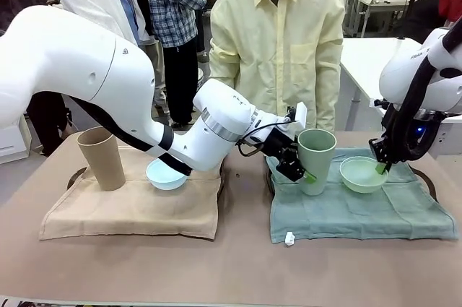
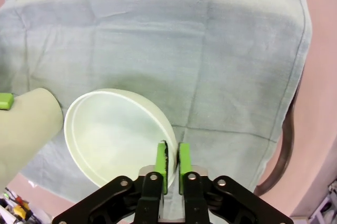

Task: Set up a tray with a mat and arrange the tableware.
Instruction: Place the Picnic Bowl and Reusable plastic cup back onto the Handle tray in front of the human's position.

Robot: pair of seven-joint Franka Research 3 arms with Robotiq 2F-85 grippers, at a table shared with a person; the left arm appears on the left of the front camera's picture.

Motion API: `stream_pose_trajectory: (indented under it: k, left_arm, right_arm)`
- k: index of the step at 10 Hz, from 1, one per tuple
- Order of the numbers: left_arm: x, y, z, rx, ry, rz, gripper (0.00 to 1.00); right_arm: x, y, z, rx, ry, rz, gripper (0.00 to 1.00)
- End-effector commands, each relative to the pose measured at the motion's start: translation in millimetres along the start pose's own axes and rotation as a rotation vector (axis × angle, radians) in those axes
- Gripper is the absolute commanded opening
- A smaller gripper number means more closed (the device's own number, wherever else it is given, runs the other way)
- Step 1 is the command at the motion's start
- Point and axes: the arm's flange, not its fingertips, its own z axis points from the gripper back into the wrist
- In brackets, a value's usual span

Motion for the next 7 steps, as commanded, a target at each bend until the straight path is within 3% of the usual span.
stream_pose_trajectory:
  k: [1,2,4,5,7]
  left_arm:
    - [-0.5,2.0,-2.2,-0.008,0.046,0.009,1.00]
    - [-0.1,2.0,-1.7,-0.007,0.046,0.012,1.00]
    - [2.0,1.0,-0.1,-0.007,0.042,0.012,1.00]
    - [2.5,0.4,0.3,-0.010,0.046,0.018,1.00]
    - [1.0,0.2,7.0,-0.013,0.100,0.068,1.00]
  right_arm:
    - [6.4,-5.1,-5.8,-0.006,0.026,0.008,0.73]
    - [7.1,-5.9,-8.3,-0.008,0.030,0.007,1.00]
    - [6.1,-4.9,-7.1,-0.008,0.028,0.007,1.00]
    - [4.9,-4.1,-3.9,-0.013,0.026,0.009,0.59]
    - [1.8,-3.1,5.1,-0.029,0.019,0.020,0.78]
